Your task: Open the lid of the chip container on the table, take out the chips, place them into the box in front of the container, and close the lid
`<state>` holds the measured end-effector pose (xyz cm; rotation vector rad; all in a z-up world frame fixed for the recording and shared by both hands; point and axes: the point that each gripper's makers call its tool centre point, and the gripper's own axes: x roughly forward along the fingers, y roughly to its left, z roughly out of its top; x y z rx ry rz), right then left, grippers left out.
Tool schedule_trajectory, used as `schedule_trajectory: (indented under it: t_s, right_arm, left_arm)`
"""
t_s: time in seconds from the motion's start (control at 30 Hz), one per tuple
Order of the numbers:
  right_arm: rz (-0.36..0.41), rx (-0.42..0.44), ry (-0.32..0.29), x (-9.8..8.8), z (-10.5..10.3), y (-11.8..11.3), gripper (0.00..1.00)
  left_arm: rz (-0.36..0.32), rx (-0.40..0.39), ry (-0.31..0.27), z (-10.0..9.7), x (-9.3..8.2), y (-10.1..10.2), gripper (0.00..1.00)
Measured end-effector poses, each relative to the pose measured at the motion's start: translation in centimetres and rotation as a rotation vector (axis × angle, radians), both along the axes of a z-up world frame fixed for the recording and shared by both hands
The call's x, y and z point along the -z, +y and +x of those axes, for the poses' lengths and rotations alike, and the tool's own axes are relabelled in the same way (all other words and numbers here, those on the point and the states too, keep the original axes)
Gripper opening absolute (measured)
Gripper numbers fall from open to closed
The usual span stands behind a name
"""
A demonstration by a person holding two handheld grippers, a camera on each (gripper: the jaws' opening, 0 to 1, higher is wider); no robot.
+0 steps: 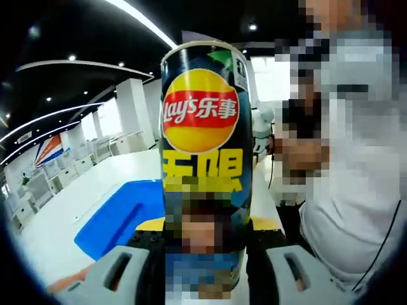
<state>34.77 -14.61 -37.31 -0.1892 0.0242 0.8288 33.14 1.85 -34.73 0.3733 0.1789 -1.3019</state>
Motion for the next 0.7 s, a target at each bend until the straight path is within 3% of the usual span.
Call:
schedule_trajectory:
  t_s: [0.07,0.27,0.4,0.47,0.57,0.7]
  right_arm:
    - [-0.002,0.0,-0.005,-0.1,-0.1,0.0,0.67]
    - [-0.011,-0.036,-0.018,-0.2,-0.7,-0.2,0.67]
    - [-0.004,-0.107,-0.031,-0.5,-1.9,0.3,0.68]
    - [-0.012,-0.136,-0.027,-0.3,-2.4,0.6,0.69]
    - [-0.027,-0.186,-0.061,-0.3,-3.5,1.3,0.71]
    - [-0.034,-0.211,-0.046,0.1,-4.0,1.7,0.71]
  left_arm:
    - [0.01,0.001,-0.02,0.1,-0.2,0.2,0.47]
    - [0.051,0.013,-0.008,0.1,-0.2,0.5,0.47]
    - [0.091,0.015,-0.005,0.0,0.4,0.7,0.47]
    - [0.112,0.02,-0.036,-0.1,0.4,0.7,0.46]
    - [0.115,0.03,-0.014,-0.6,0.4,0.5,0.47]
    - [0.111,0.028,-0.016,-0.5,0.2,0.6,0.47]
